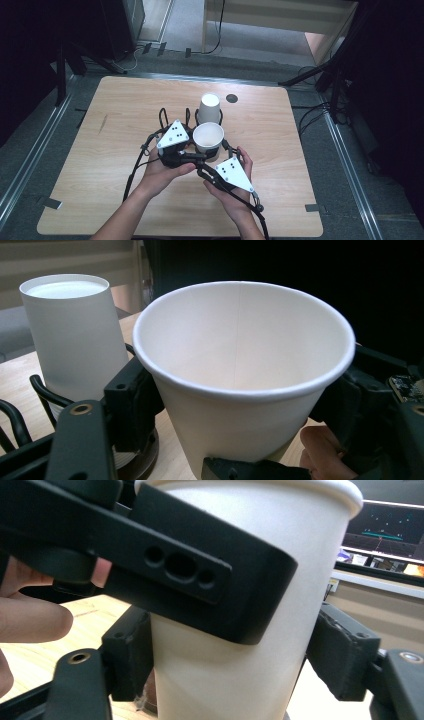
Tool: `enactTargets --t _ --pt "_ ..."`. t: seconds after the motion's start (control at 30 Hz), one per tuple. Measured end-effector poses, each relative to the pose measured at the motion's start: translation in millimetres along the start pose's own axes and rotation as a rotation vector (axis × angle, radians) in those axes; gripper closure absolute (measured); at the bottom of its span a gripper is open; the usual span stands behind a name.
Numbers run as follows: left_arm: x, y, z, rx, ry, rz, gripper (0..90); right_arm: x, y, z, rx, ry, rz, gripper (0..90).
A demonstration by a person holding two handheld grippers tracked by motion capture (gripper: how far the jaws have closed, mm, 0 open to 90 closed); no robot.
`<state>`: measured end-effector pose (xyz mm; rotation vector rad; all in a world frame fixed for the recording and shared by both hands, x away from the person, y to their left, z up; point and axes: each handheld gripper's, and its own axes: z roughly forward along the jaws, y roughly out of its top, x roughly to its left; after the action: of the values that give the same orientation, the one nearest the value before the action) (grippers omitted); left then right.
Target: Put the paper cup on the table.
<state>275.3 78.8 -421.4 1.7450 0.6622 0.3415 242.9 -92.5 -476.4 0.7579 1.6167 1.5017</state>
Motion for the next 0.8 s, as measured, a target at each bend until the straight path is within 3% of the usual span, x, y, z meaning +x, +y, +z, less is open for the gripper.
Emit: enactTargets --t 0.1,0.27,0.43,0.8 --pt "1.7 -0.5 -1.4 -0.012 -0.025 -0.032 18.9 0.9 -0.5 -0.4 -0.003 0.002 0.002 30.2" --pt "5.2 0.4 -5.8 -0.034 -0.013 -0.066 5.0 -2.7 -4.9 0.9 0.01 -0.012 0.033 30.5" --pt "12.9 2.0 -17.4 -0.106 -0.015 -0.114 3.3 -5.9 -8.4 0.6 0.017 -0.027 0.021 30.7" --pt "28.1 -10.2 -44.9 -0.171 0.078 -0.126 1.7 -27.2 -13.0 0.9 0.012 -0.069 0.028 31.0"
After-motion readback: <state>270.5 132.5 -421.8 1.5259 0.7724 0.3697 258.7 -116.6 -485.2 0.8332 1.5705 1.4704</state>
